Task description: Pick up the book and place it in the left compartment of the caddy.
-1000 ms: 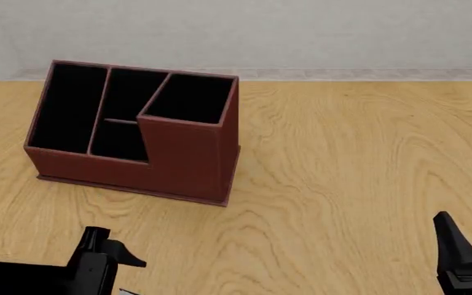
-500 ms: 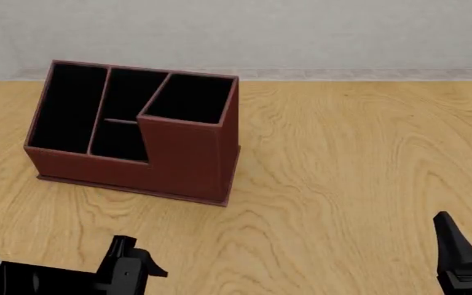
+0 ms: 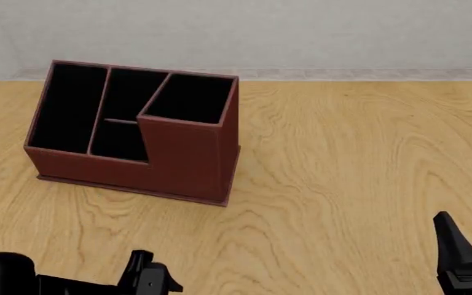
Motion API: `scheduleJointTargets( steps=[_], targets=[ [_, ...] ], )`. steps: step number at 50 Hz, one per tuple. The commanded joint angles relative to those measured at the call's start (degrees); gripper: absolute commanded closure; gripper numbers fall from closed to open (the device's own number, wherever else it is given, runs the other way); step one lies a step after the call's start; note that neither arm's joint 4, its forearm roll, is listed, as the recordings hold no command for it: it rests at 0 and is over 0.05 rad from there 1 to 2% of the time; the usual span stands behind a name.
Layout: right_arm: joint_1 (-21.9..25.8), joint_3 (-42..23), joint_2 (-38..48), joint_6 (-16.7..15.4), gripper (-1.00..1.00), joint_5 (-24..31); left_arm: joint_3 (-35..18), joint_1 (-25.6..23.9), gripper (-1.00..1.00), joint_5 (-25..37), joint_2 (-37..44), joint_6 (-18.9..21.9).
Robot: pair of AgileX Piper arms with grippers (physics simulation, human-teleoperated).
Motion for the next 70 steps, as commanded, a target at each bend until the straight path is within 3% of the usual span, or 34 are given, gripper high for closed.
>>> scheduleJointTargets(
  steps=[1, 32, 43, 50, 51, 70],
  targets=[
    [0.00, 0.26, 0.11, 0.03, -1.00, -0.36, 1.58, -1.52, -1.00, -2.70, 1.41, -3.33],
    [0.00, 0.26, 0.11, 0.02, -1.00, -0.36, 7.15, 0.75, -1.00, -5.65, -0.83, -5.44],
    [0.01, 0.26, 0.11, 0.02, -1.00, -0.36, 8.21, 3.94, -1.00, -5.03, -2.39, -3.62],
    [0.00, 0.26, 0.11, 0.01, -1.00, -0.36, 8.30, 1.96, -1.00, -6.07, -1.24, -5.46],
    [-0.01, 0.26, 0.11, 0.02, -1.00, -0.36, 8.19, 1.65, 1.00, -6.10, -1.11, -5.74],
    [0.00, 0.26, 0.12, 0.02, -1.00, -0.36, 5.71, 1.01, 1.00, -3.27, -0.64, -5.30]
  ],
)
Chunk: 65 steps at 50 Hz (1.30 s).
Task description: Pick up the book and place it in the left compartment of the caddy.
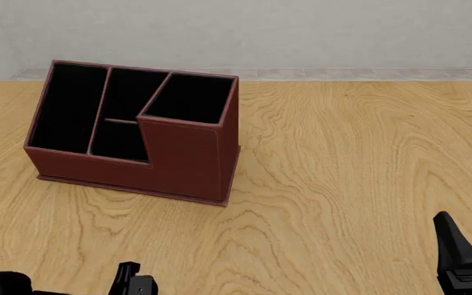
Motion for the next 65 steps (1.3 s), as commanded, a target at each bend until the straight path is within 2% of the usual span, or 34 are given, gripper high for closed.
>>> scheduleJointTargets(
  steps=[1, 12, 19, 30, 35, 37, 42, 44, 46, 48, 50, 54, 59, 60, 62, 64, 65],
  targets=[
    [-0.01, 0.26, 0.11, 0.02, -1.00, -0.37, -1.18, -0.12, 1.00, 1.98, -0.05, 1.58],
    [0.00, 0.26, 0.11, 0.01, -1.00, -0.36, -5.35, 0.69, 1.00, 8.52, -3.00, 2.97],
    [-0.01, 0.26, 0.11, 0.03, -1.00, -0.36, -8.37, 3.07, 1.00, 13.73, -6.58, 5.57],
    [0.00, 0.26, 0.11, 0.02, -1.00, -0.36, -12.21, 4.67, 1.00, 18.49, -10.51, 5.93],
    [0.01, 0.26, 0.11, 0.01, -1.00, -0.37, -16.60, 4.23, 1.00, 20.09, -11.06, 0.23],
    [-0.01, 0.26, 0.12, 0.03, -1.00, -0.36, -16.92, 5.22, 1.00, 20.92, -11.97, 0.77],
    [0.00, 0.26, 0.11, 0.01, -1.00, -0.36, -19.95, 5.52, 1.00, 22.41, -13.22, -2.84],
    [0.00, 0.26, 0.11, 0.02, -1.00, -0.36, -20.90, 6.23, 1.00, 23.47, -14.14, -2.91],
    [0.00, 0.26, 0.11, 0.01, -1.00, -0.36, -21.20, 7.81, 1.00, 23.58, -14.97, -4.60],
    [0.00, 0.26, 0.12, 0.02, -1.00, -0.36, -22.81, 9.74, 1.00, 25.08, -16.56, -3.89],
    [0.00, 0.26, 0.11, 0.01, -1.00, -0.36, -23.54, 10.71, 1.00, 26.00, -17.47, -5.16],
    [0.00, 0.26, 0.11, 0.01, -1.00, -0.36, -22.94, 13.24, 1.00, 27.45, -19.22, -5.05],
    [0.00, 0.26, 0.11, 0.02, -1.00, -0.36, -25.87, 15.64, 1.00, 30.14, -20.50, -9.31],
    [0.00, 0.26, 0.12, 0.02, -1.00, -0.36, -26.39, 16.76, 1.00, 30.70, -20.99, -8.64],
    [-0.01, 0.26, 0.11, 0.03, -1.00, -0.36, -29.09, 17.88, 1.00, 31.75, -21.02, -12.00],
    [0.00, 0.26, 0.11, 0.01, -1.00, -0.36, -29.82, 18.63, 1.00, 32.51, -21.27, -11.46],
    [-0.03, 0.26, 0.11, 0.02, -1.00, -0.36, -30.57, 19.77, 1.00, 32.88, -21.41, -12.42]
  ],
)
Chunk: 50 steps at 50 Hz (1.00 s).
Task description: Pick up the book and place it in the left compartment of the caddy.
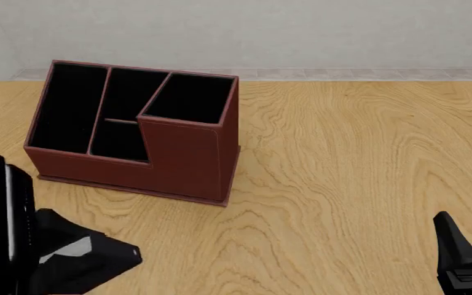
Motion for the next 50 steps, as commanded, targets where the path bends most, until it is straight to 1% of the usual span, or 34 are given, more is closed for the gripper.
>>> scheduleJointTargets(
  steps=[1, 4, 6, 7, 8, 9, 11, 12, 13, 15, 16, 17, 18, 20, 22, 24, 26, 27, 28, 30, 31, 33, 35, 36, 37, 40, 41, 42, 43, 46, 47, 48, 49, 50],
  targets=[
    [-0.01, 0.25, 0.12, 0.00, -1.00, -0.36, -6.59, 5.96, 1.00, 4.79, -2.81, -5.01],
    [0.01, 0.26, 0.12, 0.01, -1.00, -0.36, -8.01, 6.90, 1.00, 5.82, -2.93, -6.26],
    [-0.01, 0.26, 0.11, 0.02, -1.00, -0.36, -10.03, 8.18, 1.00, 7.11, -3.01, -8.18],
    [0.00, 0.26, 0.11, 0.02, -1.00, -0.37, -11.53, 8.98, 1.00, 8.32, -2.99, -8.56],
    [-0.01, 0.26, 0.12, 0.03, -1.00, -0.36, -13.64, 8.97, 1.00, 9.31, -2.77, -10.07],
    [0.00, 0.26, 0.11, 0.01, -1.00, -0.36, -13.65, 9.90, 1.00, 9.11, -2.76, -10.94],
    [0.00, 0.26, 0.12, 0.02, -1.00, -0.35, -15.20, 10.12, 1.00, 9.61, -2.75, -11.95],
    [0.00, 0.26, 0.11, 0.01, -1.00, -0.36, -15.20, 10.12, 1.00, 9.61, -2.75, -11.95],
    [-0.01, 0.26, 0.12, 0.03, -1.00, -0.35, -15.50, 11.75, 1.00, 10.33, -3.09, -11.47],
    [-0.01, 0.26, 0.11, 0.02, -1.00, -0.36, -15.01, 12.45, 1.00, 10.20, -3.50, -11.20],
    [-0.01, 0.26, 0.12, 0.05, -1.00, -0.36, -15.93, 15.97, 1.00, 10.45, -3.76, -11.31],
    [-0.01, 0.26, 0.12, 0.05, -1.00, -0.36, -15.94, 15.97, 1.00, 10.45, -3.76, -11.31],
    [0.01, 0.26, 0.12, 0.01, -1.00, -0.36, -16.49, 19.73, 1.00, 10.55, -3.74, -11.83],
    [0.00, 0.26, 0.12, 0.03, -1.00, -0.35, -16.92, 21.72, 1.00, 10.29, -4.28, -10.35],
    [-0.01, 0.26, 0.11, 0.04, -1.00, -0.36, -16.67, 23.32, 1.00, 10.48, -4.41, -11.43],
    [-0.01, 0.26, 0.11, 0.03, -1.00, -0.36, -16.91, 23.79, 1.00, 10.54, -4.50, -12.27],
    [0.00, 0.26, 0.12, 0.02, -1.00, -0.35, -17.98, 26.67, 1.00, 10.55, -4.24, -12.12],
    [0.00, 0.26, 0.12, 0.02, -1.00, -0.35, -17.98, 26.67, 1.00, 10.55, -4.24, -12.12],
    [-0.02, 0.26, 0.11, 0.03, -1.00, -0.36, -18.59, 28.51, 1.00, 10.56, -3.78, -12.51],
    [-0.01, 0.26, 0.11, 0.02, -1.00, -0.36, -19.47, 29.00, 1.00, 10.57, -3.40, -12.44],
    [0.02, 0.26, 0.11, 0.01, -1.00, -0.36, -19.92, 31.28, 1.00, 10.56, -2.84, -12.38],
    [0.00, 0.26, 0.12, 0.01, -1.00, -0.36, -20.70, 32.59, 1.00, 10.54, -2.49, -11.61],
    [0.00, 0.26, 0.12, 0.02, -1.00, -0.36, -20.95, 33.07, 1.00, 10.52, -2.19, -11.90],
    [0.00, 0.26, 0.12, 0.01, -1.00, -0.35, -21.24, 32.81, 1.00, 10.53, -1.97, -12.30],
    [0.00, 0.26, 0.11, 0.02, -1.00, -0.36, -21.93, 33.73, 1.00, 10.47, -1.48, -13.35],
    [0.00, 0.25, 0.11, 0.00, -1.00, -0.36, -21.45, 35.46, 1.00, 10.27, -0.61, -13.64],
    [0.00, 0.25, 0.12, 0.01, -1.00, -0.36, -22.29, 34.64, 1.00, 10.15, -0.60, -13.81],
    [-0.01, 0.25, 0.11, 0.01, -1.00, -0.36, -22.64, 35.43, 1.00, 9.94, -0.15, -15.64],
    [0.01, 0.26, 0.11, 0.01, -1.00, -0.36, -22.76, 35.47, 1.00, 9.94, -0.06, -15.75],
    [0.00, 0.25, 0.11, 0.00, -1.00, -0.37, -21.61, 37.92, 1.00, 8.01, 1.21, -14.77],
    [0.00, 0.25, 0.12, 0.00, -1.00, -0.36, -21.73, 37.90, 1.00, 7.62, 1.39, -14.69],
    [-0.01, 0.26, 0.11, 0.02, -1.00, -0.36, -21.81, 39.21, 1.00, 7.12, 1.93, -15.00],
    [-0.01, 0.26, 0.11, 0.02, -1.00, -0.36, -21.81, 39.21, 1.00, 7.11, 1.93, -15.00],
    [0.01, 0.26, 0.12, 0.01, -1.00, -0.35, -21.45, 40.32, 1.00, 6.83, 2.61, -15.79]
  ],
)
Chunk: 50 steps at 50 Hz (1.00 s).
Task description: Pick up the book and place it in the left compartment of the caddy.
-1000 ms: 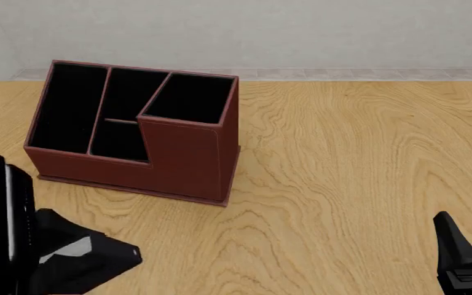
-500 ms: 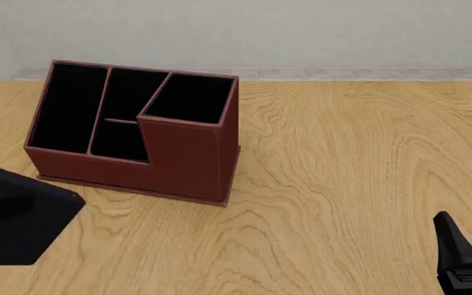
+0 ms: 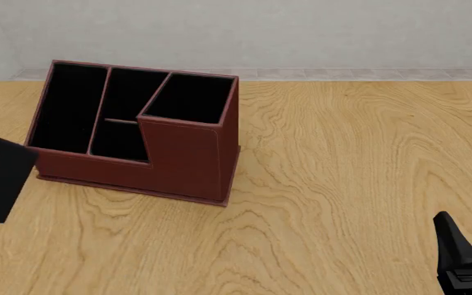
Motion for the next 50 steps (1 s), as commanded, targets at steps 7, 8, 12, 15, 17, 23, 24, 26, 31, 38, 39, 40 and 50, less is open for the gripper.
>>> scheduleJointTargets(
  steps=[7, 8, 12, 15, 17, 23, 24, 26, 31, 38, 39, 40, 50],
  targets=[
    [0.00, 0.26, 0.12, 0.02, -1.00, -0.36, -2.75, 8.62, 1.00, -5.12, 6.93, -1.99],
    [0.01, 0.26, 0.12, 0.03, -1.00, -0.36, -2.98, 8.62, 1.00, -5.50, 7.29, -1.96],
    [0.00, 0.26, 0.12, 0.02, -1.00, -0.36, -3.16, 9.12, 1.00, -6.51, 8.60, -1.82],
    [0.00, 0.26, 0.12, 0.02, -1.00, -0.35, -2.46, 9.28, 1.00, -7.25, 9.02, -1.70],
    [0.00, 0.26, 0.12, 0.03, -1.00, -0.35, -2.44, 9.75, 1.00, -7.36, 9.43, -1.03],
    [-0.01, 0.26, 0.12, 0.02, -1.00, -0.36, -4.43, 10.39, 1.00, -8.31, 11.52, -0.76],
    [-0.01, 0.26, 0.12, 0.02, -1.00, -0.36, -4.43, 10.39, 1.00, -8.31, 11.53, -0.76],
    [-0.01, 0.26, 0.11, 0.02, -1.00, -0.36, -3.93, 11.69, 1.00, -9.71, 12.82, 0.55],
    [0.00, 0.26, 0.12, 0.01, -1.00, -0.36, -4.80, 13.02, 1.00, -10.52, 14.85, -0.16],
    [0.00, 0.26, 0.12, 0.03, -1.00, -0.35, -6.40, 14.86, 1.00, -11.75, 17.58, 0.23],
    [0.00, 0.26, 0.12, 0.03, -1.00, -0.35, -6.40, 14.86, 1.00, -11.75, 17.59, 0.24],
    [0.00, 0.26, 0.12, 0.02, -1.00, -0.35, -6.11, 14.97, 1.00, -12.32, 17.93, 0.34],
    [0.00, 0.26, 0.12, 0.01, -1.00, -0.36, -5.12, 16.28, 1.00, -15.98, 20.46, 1.69]
  ],
)
